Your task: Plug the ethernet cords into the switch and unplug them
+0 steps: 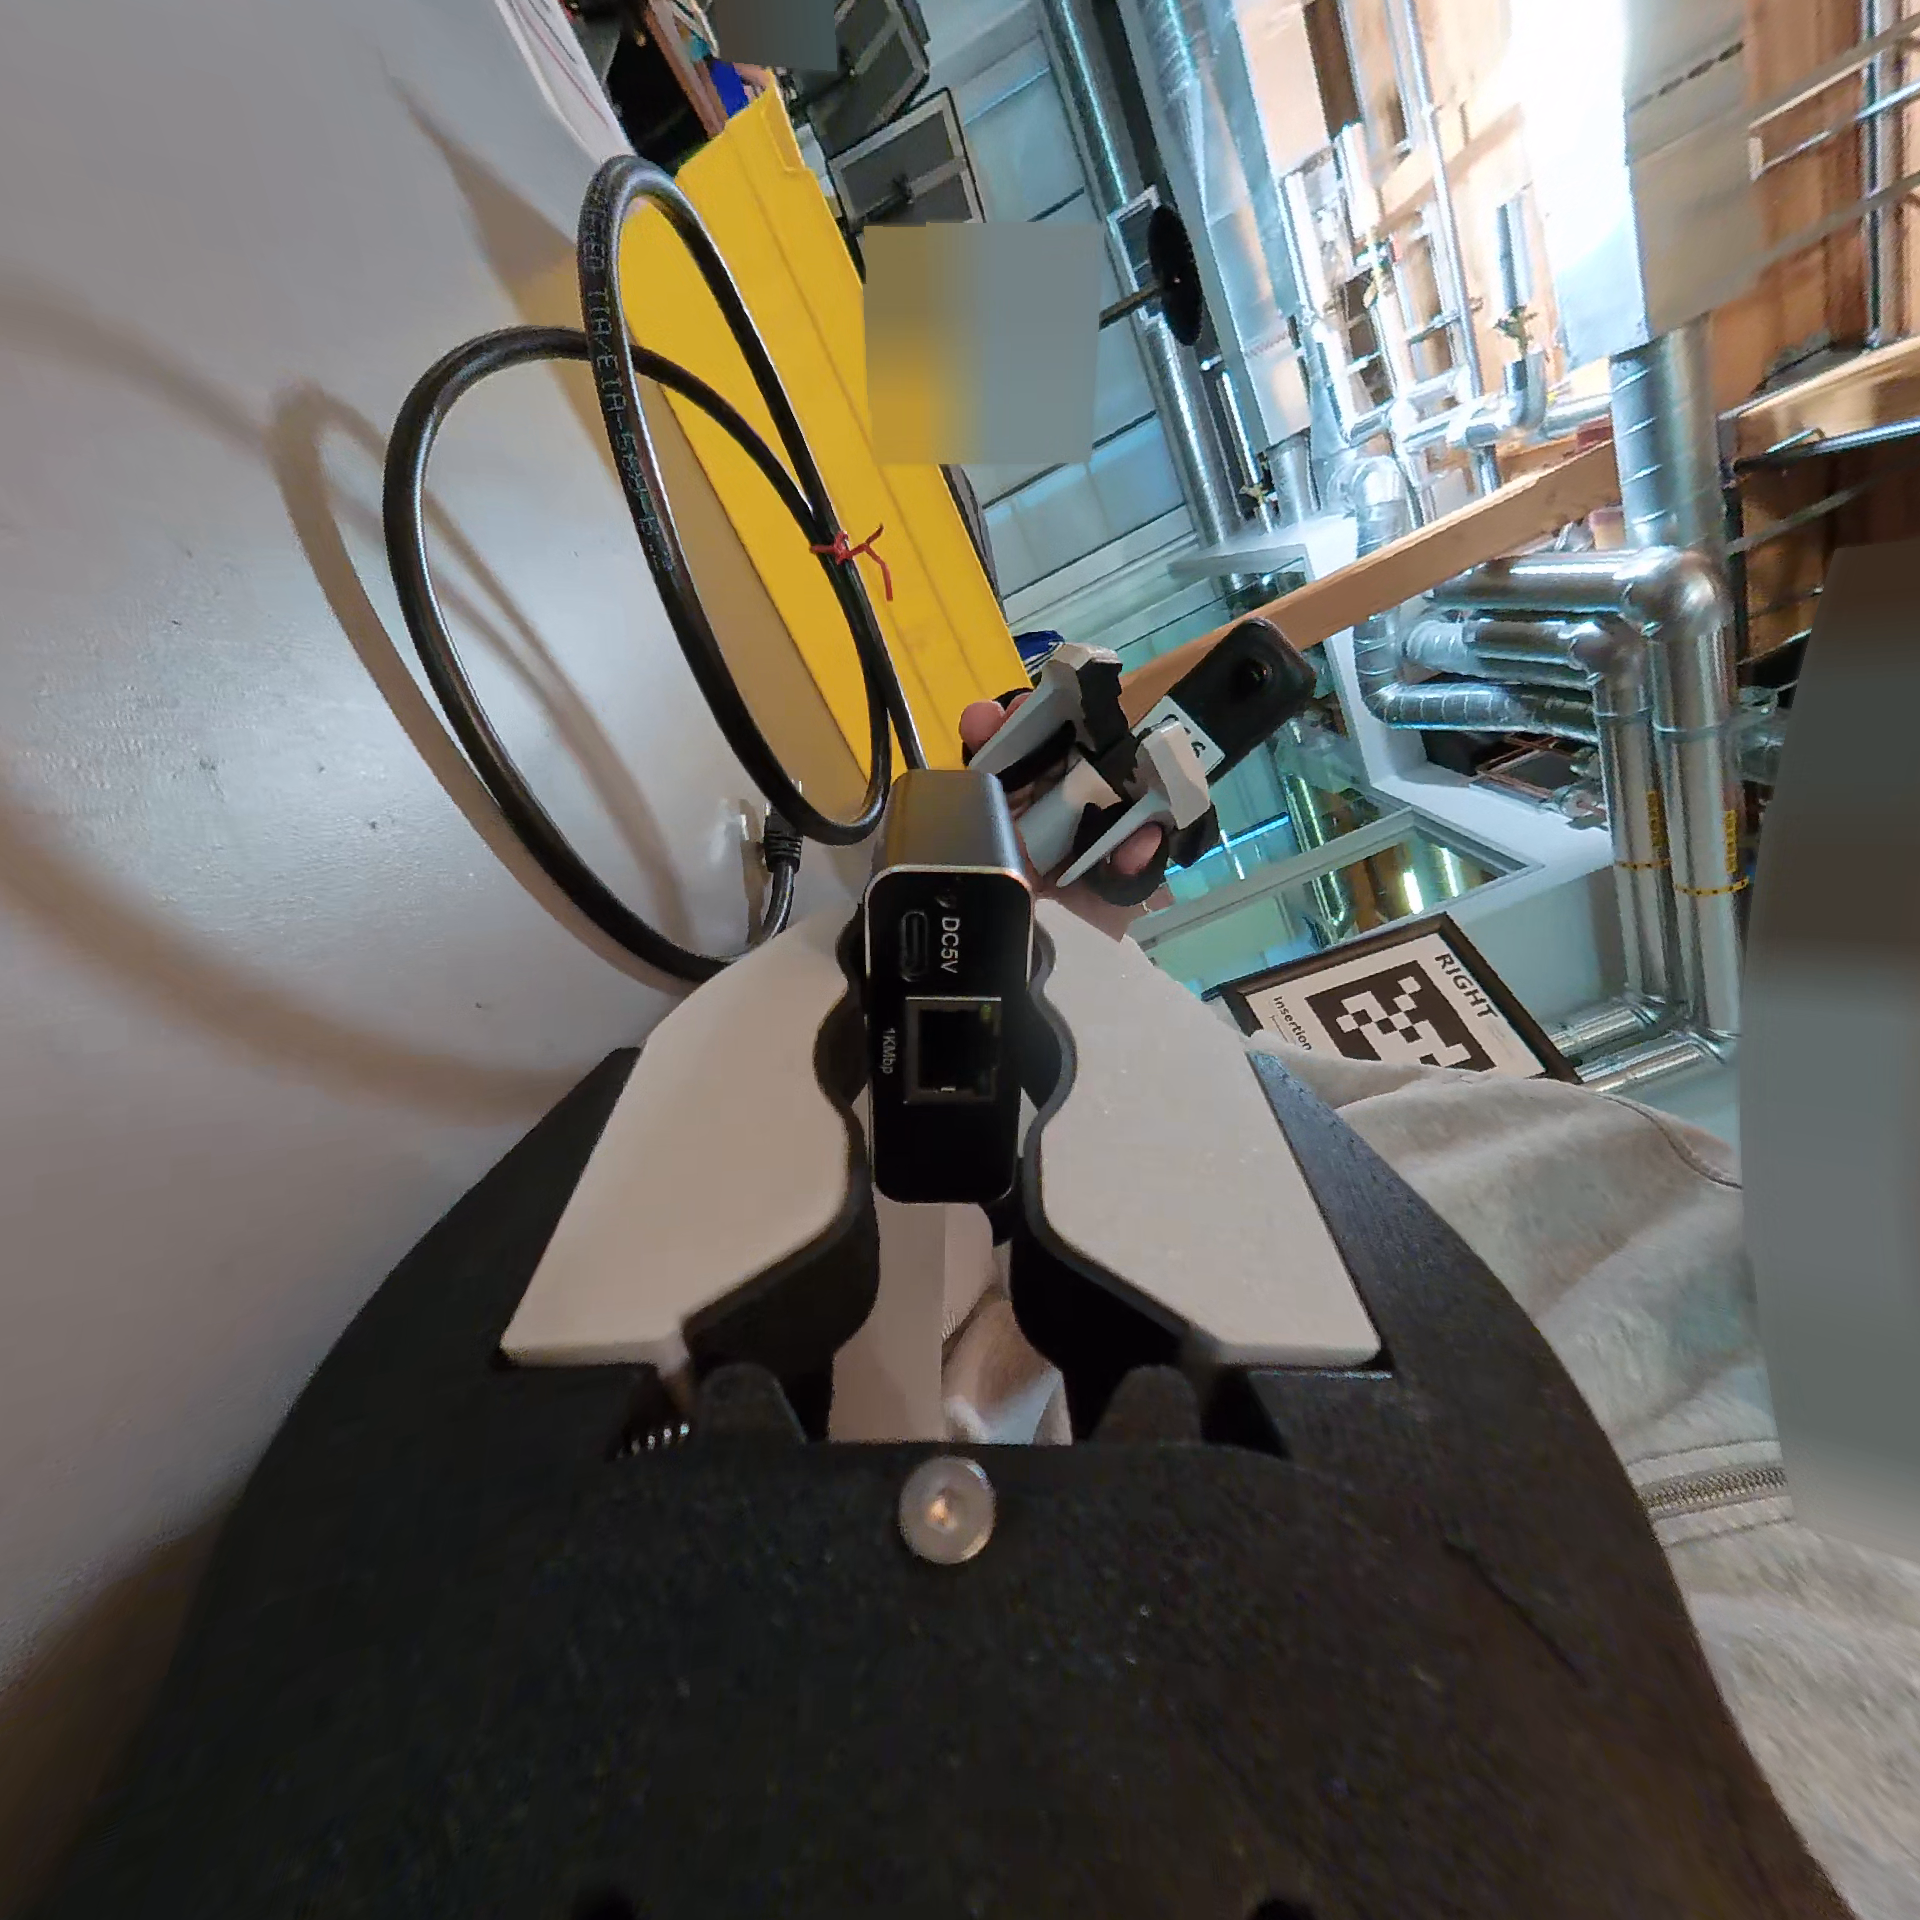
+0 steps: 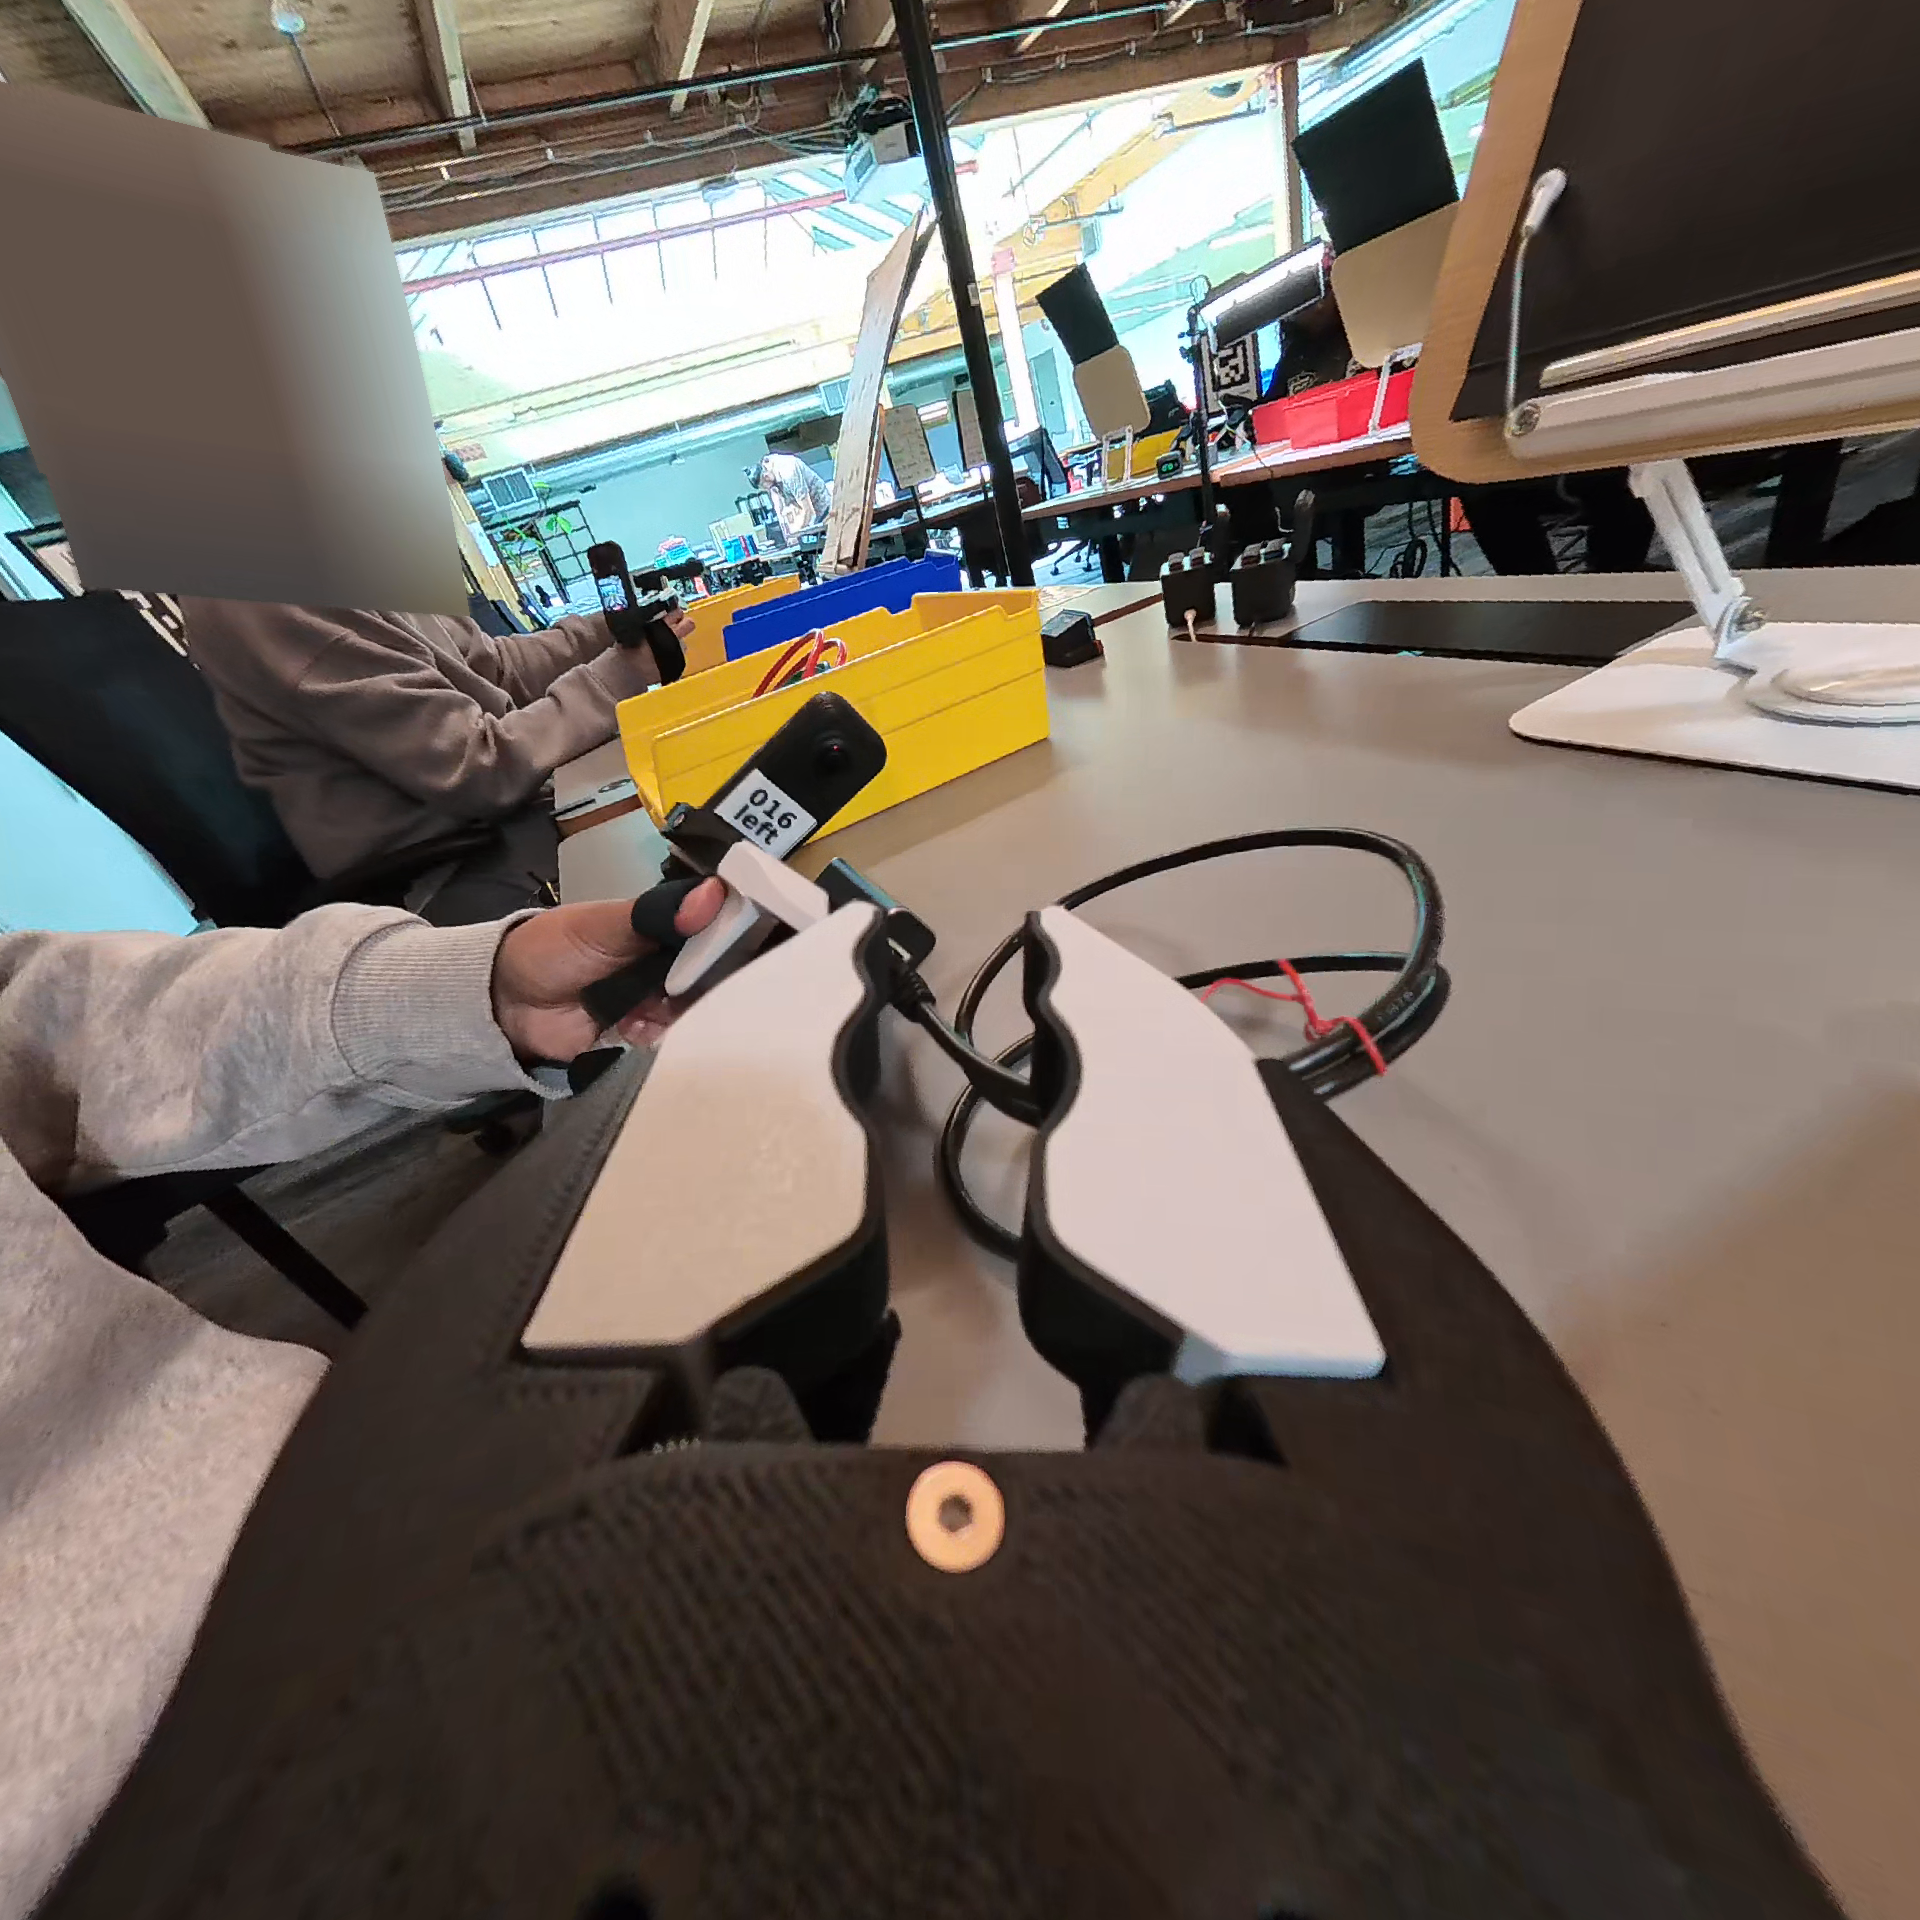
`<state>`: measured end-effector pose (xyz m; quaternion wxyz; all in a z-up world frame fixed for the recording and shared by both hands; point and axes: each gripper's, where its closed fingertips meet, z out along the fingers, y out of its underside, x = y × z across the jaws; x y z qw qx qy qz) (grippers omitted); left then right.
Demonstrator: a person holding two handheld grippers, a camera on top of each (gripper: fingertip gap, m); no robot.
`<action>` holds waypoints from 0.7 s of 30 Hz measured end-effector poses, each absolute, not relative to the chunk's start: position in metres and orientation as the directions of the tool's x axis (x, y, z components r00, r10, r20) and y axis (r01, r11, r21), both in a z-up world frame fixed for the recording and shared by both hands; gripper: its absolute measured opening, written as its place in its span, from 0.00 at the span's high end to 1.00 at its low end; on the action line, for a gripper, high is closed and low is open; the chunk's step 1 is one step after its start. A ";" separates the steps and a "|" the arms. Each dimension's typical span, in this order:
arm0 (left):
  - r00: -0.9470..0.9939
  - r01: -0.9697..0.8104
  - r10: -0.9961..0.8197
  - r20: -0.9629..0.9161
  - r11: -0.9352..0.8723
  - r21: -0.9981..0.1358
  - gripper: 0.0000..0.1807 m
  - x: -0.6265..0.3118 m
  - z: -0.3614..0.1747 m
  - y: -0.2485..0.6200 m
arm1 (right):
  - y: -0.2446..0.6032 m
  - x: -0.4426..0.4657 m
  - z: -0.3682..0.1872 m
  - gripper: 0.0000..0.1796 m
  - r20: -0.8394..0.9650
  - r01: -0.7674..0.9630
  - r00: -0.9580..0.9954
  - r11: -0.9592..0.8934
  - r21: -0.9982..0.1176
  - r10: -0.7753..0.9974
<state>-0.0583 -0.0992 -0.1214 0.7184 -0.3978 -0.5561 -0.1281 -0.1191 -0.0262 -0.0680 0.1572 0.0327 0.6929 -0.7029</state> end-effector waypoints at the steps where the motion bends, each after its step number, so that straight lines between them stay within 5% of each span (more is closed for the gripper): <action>1: 0.350 0.627 0.254 0.902 0.652 -0.427 0.87 -0.058 -0.121 -0.099 | -0.026 -0.118 -0.068 0.86 -0.257 0.259 -0.950 0.012 -0.966 -0.175; 21: 0.356 0.600 0.200 0.913 0.700 -0.387 0.87 -0.058 -0.116 -0.108 | -0.035 -0.125 -0.114 0.90 -0.264 0.235 -0.962 0.291 -0.927 -0.064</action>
